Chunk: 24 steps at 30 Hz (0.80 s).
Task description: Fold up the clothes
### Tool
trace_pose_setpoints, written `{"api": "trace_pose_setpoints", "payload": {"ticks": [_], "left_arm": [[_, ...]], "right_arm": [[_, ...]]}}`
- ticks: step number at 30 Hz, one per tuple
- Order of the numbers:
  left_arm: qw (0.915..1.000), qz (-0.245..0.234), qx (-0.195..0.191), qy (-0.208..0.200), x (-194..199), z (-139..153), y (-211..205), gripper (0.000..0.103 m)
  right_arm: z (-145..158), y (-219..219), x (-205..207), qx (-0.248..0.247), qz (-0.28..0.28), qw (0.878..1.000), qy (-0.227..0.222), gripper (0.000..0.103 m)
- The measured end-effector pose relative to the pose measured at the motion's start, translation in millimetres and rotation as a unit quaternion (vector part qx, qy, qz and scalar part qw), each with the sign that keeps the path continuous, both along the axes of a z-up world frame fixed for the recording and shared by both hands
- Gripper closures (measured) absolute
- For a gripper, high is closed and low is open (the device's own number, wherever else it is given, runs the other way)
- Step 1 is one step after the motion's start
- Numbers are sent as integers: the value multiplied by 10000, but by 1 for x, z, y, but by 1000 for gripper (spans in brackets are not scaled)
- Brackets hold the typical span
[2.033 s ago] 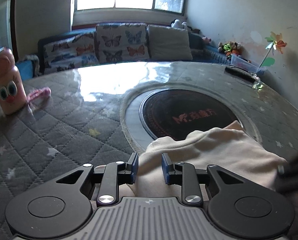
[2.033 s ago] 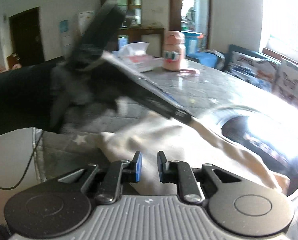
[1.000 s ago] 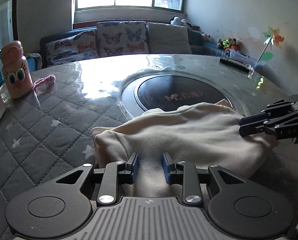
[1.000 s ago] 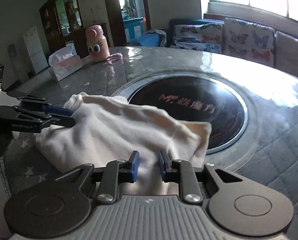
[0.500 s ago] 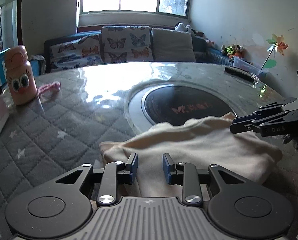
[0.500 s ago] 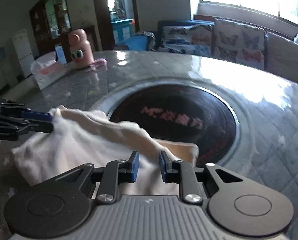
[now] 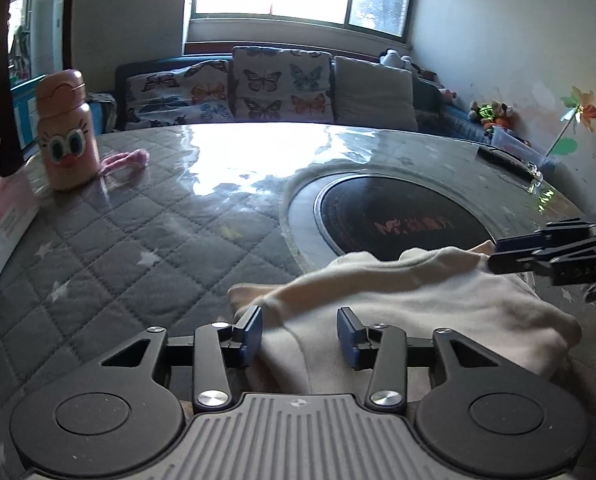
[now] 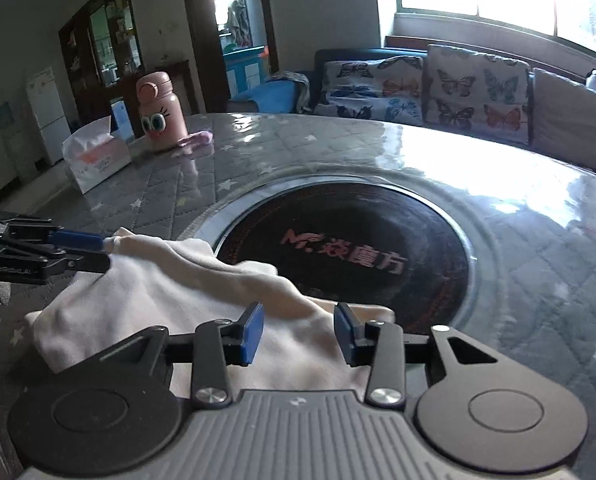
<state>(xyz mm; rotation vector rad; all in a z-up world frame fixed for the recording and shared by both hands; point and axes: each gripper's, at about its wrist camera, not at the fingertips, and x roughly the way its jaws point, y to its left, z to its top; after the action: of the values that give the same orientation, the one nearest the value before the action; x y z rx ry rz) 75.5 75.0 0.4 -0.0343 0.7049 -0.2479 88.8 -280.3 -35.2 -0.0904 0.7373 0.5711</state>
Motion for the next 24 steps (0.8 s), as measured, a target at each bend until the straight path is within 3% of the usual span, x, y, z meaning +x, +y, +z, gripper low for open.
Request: {"api": "trace_pose_setpoints", "payload": {"ticks": [2, 13, 21, 24], "left_arm": [[10000, 86, -47, 14, -9, 0, 2, 50], [9973, 552, -437, 221, -34, -8, 11, 45], [9965, 586, -519, 286, -36, -11, 9, 51], [9967, 569, -504, 279, -36, -12, 6, 56]], "right_arm": [[0, -11, -5, 17, -134, 9999, 30, 57], [-18, -44, -17, 443, -574, 9961, 509, 53], [-20, -48, -16, 725, -696, 9924, 712, 58], [-21, -43, -15, 716, -684, 9925, 717, 69]]}}
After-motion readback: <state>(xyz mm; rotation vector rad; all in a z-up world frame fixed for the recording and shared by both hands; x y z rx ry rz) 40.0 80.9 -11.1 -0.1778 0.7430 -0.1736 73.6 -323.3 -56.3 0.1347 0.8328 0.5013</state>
